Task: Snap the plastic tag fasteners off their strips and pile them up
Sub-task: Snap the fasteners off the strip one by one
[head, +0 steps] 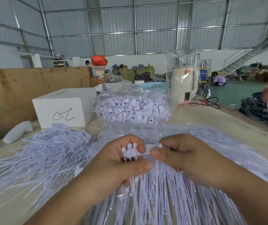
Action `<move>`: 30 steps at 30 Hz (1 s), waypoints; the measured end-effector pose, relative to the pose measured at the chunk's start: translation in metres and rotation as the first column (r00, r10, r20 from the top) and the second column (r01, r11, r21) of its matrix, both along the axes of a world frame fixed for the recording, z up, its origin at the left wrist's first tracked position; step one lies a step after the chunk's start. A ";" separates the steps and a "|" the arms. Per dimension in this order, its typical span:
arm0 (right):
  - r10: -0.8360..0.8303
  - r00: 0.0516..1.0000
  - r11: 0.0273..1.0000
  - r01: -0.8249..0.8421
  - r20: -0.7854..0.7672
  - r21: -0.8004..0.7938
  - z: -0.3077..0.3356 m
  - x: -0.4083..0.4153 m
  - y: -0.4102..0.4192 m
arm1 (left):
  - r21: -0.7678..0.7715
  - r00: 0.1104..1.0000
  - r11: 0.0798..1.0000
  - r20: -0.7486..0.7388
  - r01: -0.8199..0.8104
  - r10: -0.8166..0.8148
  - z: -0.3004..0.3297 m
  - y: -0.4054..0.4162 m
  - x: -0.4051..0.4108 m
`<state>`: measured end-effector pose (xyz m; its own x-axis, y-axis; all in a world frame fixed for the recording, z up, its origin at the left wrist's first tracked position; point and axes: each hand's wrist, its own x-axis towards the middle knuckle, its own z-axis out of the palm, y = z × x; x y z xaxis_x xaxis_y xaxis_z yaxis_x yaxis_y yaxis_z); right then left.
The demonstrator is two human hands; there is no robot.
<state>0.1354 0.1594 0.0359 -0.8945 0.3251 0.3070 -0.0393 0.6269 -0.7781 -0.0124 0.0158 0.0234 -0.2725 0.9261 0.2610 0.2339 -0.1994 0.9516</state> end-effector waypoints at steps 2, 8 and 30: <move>-0.060 0.993 0.998 0.059 -0.098 -0.021 0.000 -0.002 -0.004 | 0.026 0.993 0.995 0.065 -0.099 0.097 0.000 0.006 0.009; -0.250 0.934 0.966 0.257 -0.254 -0.006 -0.006 -0.012 -0.010 | 0.069 0.948 0.947 0.084 -0.314 0.308 0.005 0.013 0.019; 0.191 0.978 0.981 -0.187 0.082 -0.046 -0.009 -0.008 -0.002 | -0.055 0.980 0.979 -0.017 0.197 -0.199 0.002 -0.001 0.004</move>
<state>0.1276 0.1572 0.0268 -0.9632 0.1578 0.2176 -0.0866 0.5842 -0.8070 -0.0088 0.0147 0.0250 -0.0771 0.9738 0.2140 0.2157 -0.1933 0.9571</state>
